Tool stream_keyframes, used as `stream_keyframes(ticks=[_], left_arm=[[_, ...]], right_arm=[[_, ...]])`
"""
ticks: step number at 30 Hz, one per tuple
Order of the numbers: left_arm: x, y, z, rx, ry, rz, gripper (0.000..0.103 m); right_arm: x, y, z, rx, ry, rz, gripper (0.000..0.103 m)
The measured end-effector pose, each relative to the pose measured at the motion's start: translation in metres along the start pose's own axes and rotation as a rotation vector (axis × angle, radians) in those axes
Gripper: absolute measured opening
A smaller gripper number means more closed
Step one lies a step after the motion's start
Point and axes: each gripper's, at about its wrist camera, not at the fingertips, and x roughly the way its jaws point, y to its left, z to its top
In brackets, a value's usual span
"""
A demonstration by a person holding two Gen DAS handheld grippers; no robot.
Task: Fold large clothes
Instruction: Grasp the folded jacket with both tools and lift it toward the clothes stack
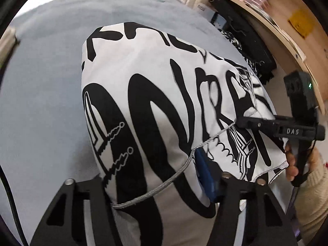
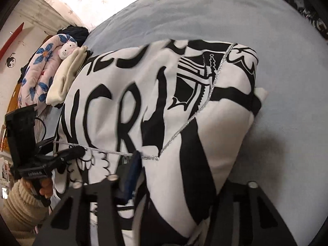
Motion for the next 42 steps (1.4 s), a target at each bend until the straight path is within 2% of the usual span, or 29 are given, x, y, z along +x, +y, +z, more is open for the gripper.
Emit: stream_keyframes(ticks=[5, 13, 17, 21, 26, 29, 32, 37, 42], left_arm=[[-0.037, -0.015, -0.010, 0.043, -0.025, 0.049, 0.051], [-0.124, 0.016, -0.048, 0.034, -0.050, 0.072, 0.050], [-0.173, 0.049, -0.073, 0.009, -0.054, 0.095, 0.050], [-0.226, 0.104, -0.106, -0.035, -0.060, 0.118, 0.051], [-0.280, 0.174, -0.121, -0.080, -0.085, 0.172, 0.051], [-0.311, 0.217, -0.112, -0.079, -0.109, 0.227, 0.051], [-0.339, 0.261, -0.085, -0.080, -0.127, 0.272, 0.051], [-0.374, 0.340, -0.012, -0.077, -0.182, 0.336, 0.051], [-0.367, 0.428, 0.069, -0.070, -0.213, 0.388, 0.051]], right_arm=[[-0.018, 0.039, -0.013, -0.003, -0.013, -0.049, 0.032], [-0.039, 0.119, -0.034, 0.017, -0.030, -0.015, 0.032], [-0.034, 0.177, -0.038, -0.022, -0.018, 0.003, 0.032], [-0.016, 0.239, -0.042, -0.070, 0.009, 0.040, 0.032], [0.012, 0.329, -0.031, -0.156, 0.030, 0.088, 0.032], [0.029, 0.385, -0.010, -0.191, 0.021, 0.116, 0.032], [0.048, 0.445, 0.029, -0.211, -0.006, 0.149, 0.032], [0.082, 0.530, 0.105, -0.220, -0.096, 0.186, 0.032], [0.143, 0.533, 0.200, -0.180, -0.157, 0.219, 0.032]])
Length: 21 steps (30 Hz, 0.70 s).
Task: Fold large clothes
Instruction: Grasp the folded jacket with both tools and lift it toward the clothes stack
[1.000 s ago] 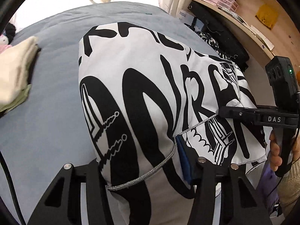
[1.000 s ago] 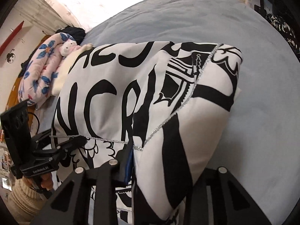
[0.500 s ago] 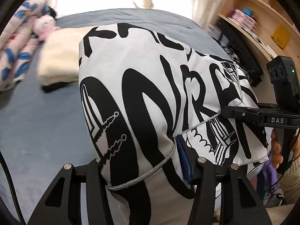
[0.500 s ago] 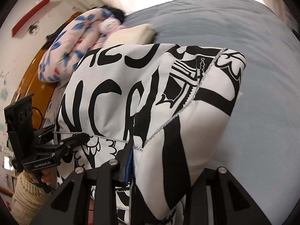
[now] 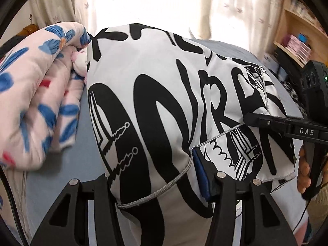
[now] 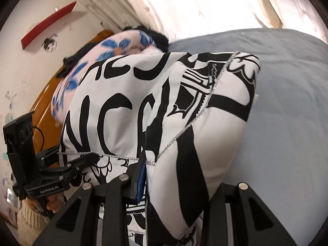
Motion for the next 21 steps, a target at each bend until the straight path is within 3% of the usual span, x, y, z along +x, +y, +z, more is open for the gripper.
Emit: stream_keyframes(ticks=[3, 6, 7, 8, 9, 10, 13, 16, 19, 21], left_arm=[[0.050, 0.028, 0.033, -0.015, 0.006, 0.016, 0.053], [0.120, 0.055, 0.045, -0.057, 0.052, 0.031, 0.058], [0.136, 0.058, 0.043, -0.068, 0.065, 0.048, 0.068], [0.158, 0.066, 0.042, -0.088, 0.072, 0.082, 0.071], [0.175, 0.077, 0.041, -0.130, 0.087, 0.073, 0.078], [0.181, 0.083, 0.039, -0.162, 0.089, 0.060, 0.086], [0.188, 0.098, 0.032, -0.196, 0.058, 0.004, 0.095], [0.187, 0.098, 0.027, -0.168, 0.018, 0.046, 0.101], [0.174, 0.087, 0.021, -0.161, -0.014, 0.097, 0.101], [0.158, 0.072, 0.016, -0.124, -0.042, 0.192, 0.101]], right_arm=[[0.054, -0.029, 0.035, 0.016, -0.012, 0.004, 0.032], [0.105, -0.067, 0.047, 0.060, -0.006, 0.001, 0.032], [0.122, -0.080, 0.047, 0.066, 0.011, -0.020, 0.032], [0.138, -0.091, 0.045, 0.070, 0.026, -0.049, 0.034], [0.150, -0.101, 0.042, 0.063, 0.021, -0.069, 0.042], [0.155, -0.108, 0.039, 0.048, 0.008, -0.087, 0.051], [0.156, -0.125, 0.032, 0.036, -0.021, -0.040, 0.056], [0.151, -0.123, 0.029, -0.004, -0.024, -0.049, 0.060], [0.144, -0.108, 0.032, -0.059, -0.030, -0.164, 0.070], [0.135, -0.098, 0.033, -0.103, -0.036, -0.240, 0.071]])
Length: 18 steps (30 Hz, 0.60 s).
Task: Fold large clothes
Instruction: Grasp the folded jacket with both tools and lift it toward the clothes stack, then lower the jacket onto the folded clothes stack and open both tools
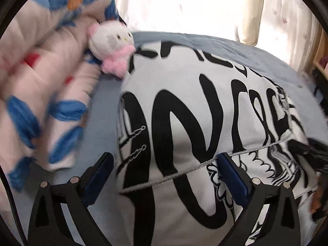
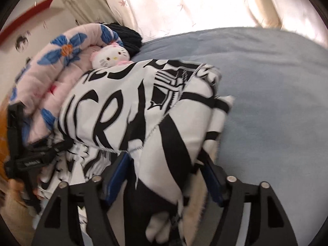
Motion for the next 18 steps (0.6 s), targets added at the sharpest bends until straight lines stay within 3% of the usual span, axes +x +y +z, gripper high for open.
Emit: stream_keyframes(ticks=[3, 5, 7, 10, 14, 16, 18], left_arm=[[-0.020, -0.012, -0.002, 0.050, -0.057, 0.154, 0.098], [-0.036, -0.018, -0.006, 0.053, -0.088, 0.195, 0.087], [-0.048, -0.018, -0.010, 0.028, -0.096, 0.175, 0.046], [-0.055, -0.015, -0.013, -0.027, -0.098, 0.148, 0.022], [-0.049, -0.021, -0.023, -0.001, -0.111, 0.203, 0.017], [-0.038, -0.021, -0.028, 0.008, -0.115, 0.230, 0.016], [-0.031, -0.022, -0.034, 0.019, -0.133, 0.242, 0.016]], right_arm=[[-0.026, 0.009, 0.002, -0.073, -0.049, -0.137, 0.071], [-0.047, 0.019, 0.002, -0.121, -0.110, -0.169, 0.071], [-0.057, 0.027, 0.004, -0.127, -0.132, -0.140, 0.070], [-0.060, 0.043, 0.000, -0.118, -0.157, -0.103, 0.061], [-0.032, 0.057, -0.011, -0.122, -0.119, -0.116, 0.048], [-0.013, 0.049, -0.020, -0.124, -0.076, -0.170, 0.032], [-0.001, 0.039, -0.025, -0.131, -0.071, -0.188, 0.030]])
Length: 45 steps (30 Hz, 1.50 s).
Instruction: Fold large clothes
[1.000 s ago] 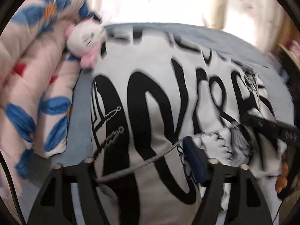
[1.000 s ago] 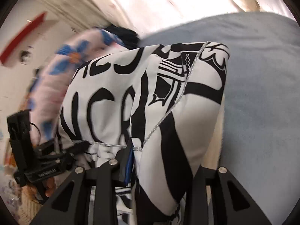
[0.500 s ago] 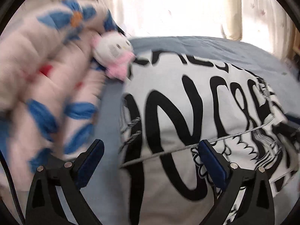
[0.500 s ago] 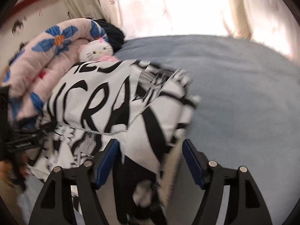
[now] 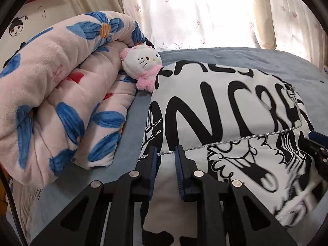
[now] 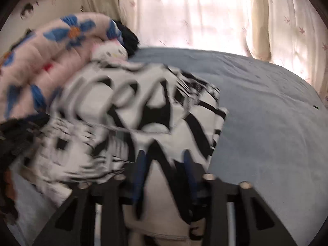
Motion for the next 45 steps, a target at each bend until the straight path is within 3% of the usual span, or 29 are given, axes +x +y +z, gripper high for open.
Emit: stream_keyframes(ticks=[4, 11, 16, 23, 32, 36, 38, 45], left_arm=[[0.003, -0.005, -0.002, 0.000, -0.035, 0.037, 0.016], [-0.018, -0.003, -0.004, -0.042, -0.016, 0.027, 0.019], [-0.058, 0.005, -0.011, -0.067, 0.043, -0.030, 0.049], [-0.157, 0.006, -0.027, -0.052, 0.025, -0.093, 0.053], [-0.296, -0.012, -0.047, -0.036, -0.028, -0.159, 0.067], [-0.356, -0.025, -0.065, -0.046, -0.056, -0.211, 0.078], [-0.378, -0.035, -0.076, -0.043, -0.067, -0.227, 0.080], [-0.430, -0.074, -0.135, -0.071, -0.037, -0.270, 0.084]], right_arm=[[0.002, -0.010, -0.004, 0.014, -0.009, 0.002, 0.031], [-0.021, -0.017, -0.009, 0.041, 0.016, 0.001, 0.032], [-0.068, -0.021, -0.020, 0.046, 0.041, 0.005, 0.033], [-0.172, -0.039, -0.035, 0.081, 0.032, 0.024, 0.033], [-0.345, -0.062, -0.054, 0.073, -0.067, 0.018, 0.033], [-0.402, -0.068, -0.080, 0.050, -0.087, 0.007, 0.045], [-0.425, -0.070, -0.100, 0.036, -0.085, -0.005, 0.046], [-0.459, -0.082, -0.186, 0.057, -0.047, -0.030, 0.051]])
